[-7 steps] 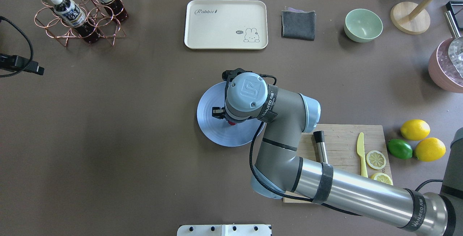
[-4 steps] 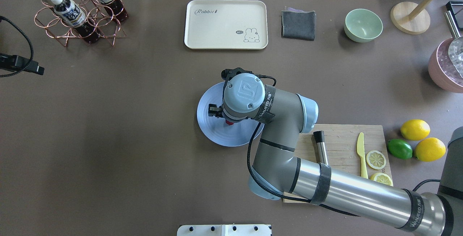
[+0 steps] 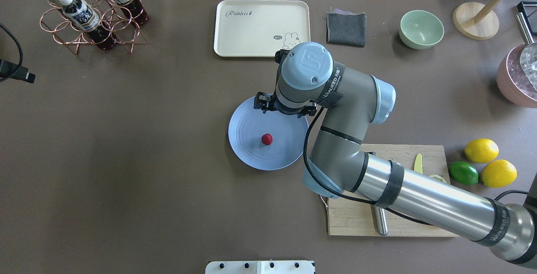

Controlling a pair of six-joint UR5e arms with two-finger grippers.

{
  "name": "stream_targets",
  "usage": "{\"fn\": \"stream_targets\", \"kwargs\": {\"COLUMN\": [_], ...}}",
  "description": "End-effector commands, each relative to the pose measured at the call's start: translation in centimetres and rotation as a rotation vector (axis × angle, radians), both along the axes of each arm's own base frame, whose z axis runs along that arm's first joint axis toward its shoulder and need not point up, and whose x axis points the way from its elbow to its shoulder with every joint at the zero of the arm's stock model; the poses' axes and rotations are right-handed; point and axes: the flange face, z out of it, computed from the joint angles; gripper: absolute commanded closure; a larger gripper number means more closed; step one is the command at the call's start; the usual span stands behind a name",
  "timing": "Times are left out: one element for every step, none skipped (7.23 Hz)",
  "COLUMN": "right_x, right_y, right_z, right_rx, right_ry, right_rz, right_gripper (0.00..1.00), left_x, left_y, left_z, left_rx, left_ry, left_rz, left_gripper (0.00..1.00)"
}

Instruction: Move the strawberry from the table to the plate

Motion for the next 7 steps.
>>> {"fn": "stream_targets", "kwargs": {"right_x": [9.5,15.4,21.6,28.4,35.2,42.0,47.5], "right_y": [-4.6,-6.9,-8.7,-9.6,-9.4,-9.0,-8.0], "right_z": [7.7,12.4,17.0,21.7,26.5,30.1,32.9], "right_rx": [0.076,0.101,0.128,0.140,0.147,0.161,0.174], "right_ry": [0.062,0.087,0.098,0.108,0.098,0.083,0.085], "right_rz": [-0.116,-0.170,-0.225,-0.253,-0.285,-0.292,-0.279], "right_gripper": [0.00,0.00,0.00,0.00,0.00,0.00,0.00], "left_x": [-6.5,-10.1,-13.6,-15.5,-16.3,-16.3,-16.4], "left_y": [-0.6,-0.6,-0.3,0.2,1.4,1.5,2.2], "left_z": [2.8,3.7,4.4,4.9,6.0,6.3,7.4], "left_rx": [0.004,0.004,-0.014,-0.036,-0.055,-0.056,-0.026], "left_ry": [-0.118,-0.152,-0.167,-0.160,-0.158,-0.158,-0.174], "left_rz": [0.068,0.084,0.063,0.041,0.030,0.032,0.089], "left_gripper": [0.02,0.02,0.02,0.02,0.02,0.02,0.02]}}
